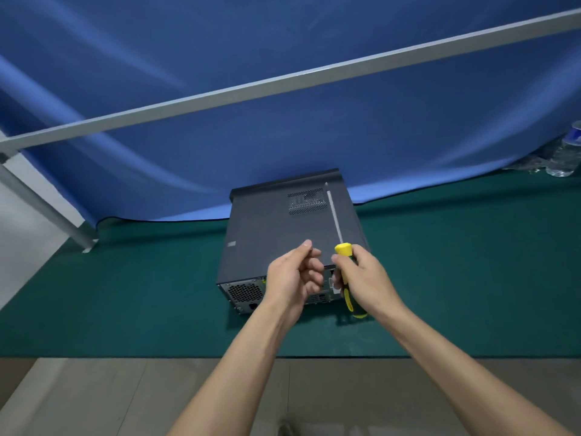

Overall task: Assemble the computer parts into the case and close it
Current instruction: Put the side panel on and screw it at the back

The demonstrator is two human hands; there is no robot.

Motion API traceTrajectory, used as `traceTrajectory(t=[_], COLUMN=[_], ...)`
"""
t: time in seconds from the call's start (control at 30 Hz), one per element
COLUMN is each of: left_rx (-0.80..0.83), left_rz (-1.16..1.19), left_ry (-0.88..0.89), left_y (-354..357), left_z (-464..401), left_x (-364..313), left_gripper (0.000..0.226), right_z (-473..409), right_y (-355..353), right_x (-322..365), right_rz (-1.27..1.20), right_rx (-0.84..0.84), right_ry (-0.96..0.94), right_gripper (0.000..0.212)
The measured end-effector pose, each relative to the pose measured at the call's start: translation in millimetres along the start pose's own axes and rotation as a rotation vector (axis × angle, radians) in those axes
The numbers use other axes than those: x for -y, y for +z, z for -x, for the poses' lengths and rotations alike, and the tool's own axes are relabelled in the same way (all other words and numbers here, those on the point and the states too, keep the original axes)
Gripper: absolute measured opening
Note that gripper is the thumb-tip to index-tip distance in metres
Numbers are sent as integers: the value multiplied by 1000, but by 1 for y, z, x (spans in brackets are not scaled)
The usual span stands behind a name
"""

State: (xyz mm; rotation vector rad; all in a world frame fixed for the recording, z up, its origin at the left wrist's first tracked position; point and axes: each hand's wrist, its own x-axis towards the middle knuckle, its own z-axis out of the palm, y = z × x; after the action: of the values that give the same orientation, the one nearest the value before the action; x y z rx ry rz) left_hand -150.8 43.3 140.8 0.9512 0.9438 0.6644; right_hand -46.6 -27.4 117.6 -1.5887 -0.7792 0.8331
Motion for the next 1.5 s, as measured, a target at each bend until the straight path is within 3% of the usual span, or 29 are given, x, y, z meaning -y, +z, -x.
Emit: traceTrajectory(t=[0.17,0.3,0.43,0.77,1.1,1.4,1.5], left_rx=[-270,-411,-391,-374,-364,-379,-353], left_rz=[300,382,479,529,351,372,419], left_ry=[-35,-40,-47,-31,-74,-117,-167], left_y=[-36,-61,-75,-87,-90,-95,-98], left_z=[-1,-4,-5,-8,-14,-25,-38], left_x=[-1,3,3,11,33,55,55], left_gripper=[23,24,22,21,27,28,30], right_z=[4,8,7,8,15,20,23], right_y=[9,22,35,39,34,46,62], right_x=[-18,-29,-33,-40,-43,-52,-58], right_rz=[285,482,618,676,696,642,548], right_rx=[131,204,218,249,305,315,293], right_ry=[-186,-170,-189,-161,-4,151,223], right_gripper=[9,22,29,36,29,34,25])
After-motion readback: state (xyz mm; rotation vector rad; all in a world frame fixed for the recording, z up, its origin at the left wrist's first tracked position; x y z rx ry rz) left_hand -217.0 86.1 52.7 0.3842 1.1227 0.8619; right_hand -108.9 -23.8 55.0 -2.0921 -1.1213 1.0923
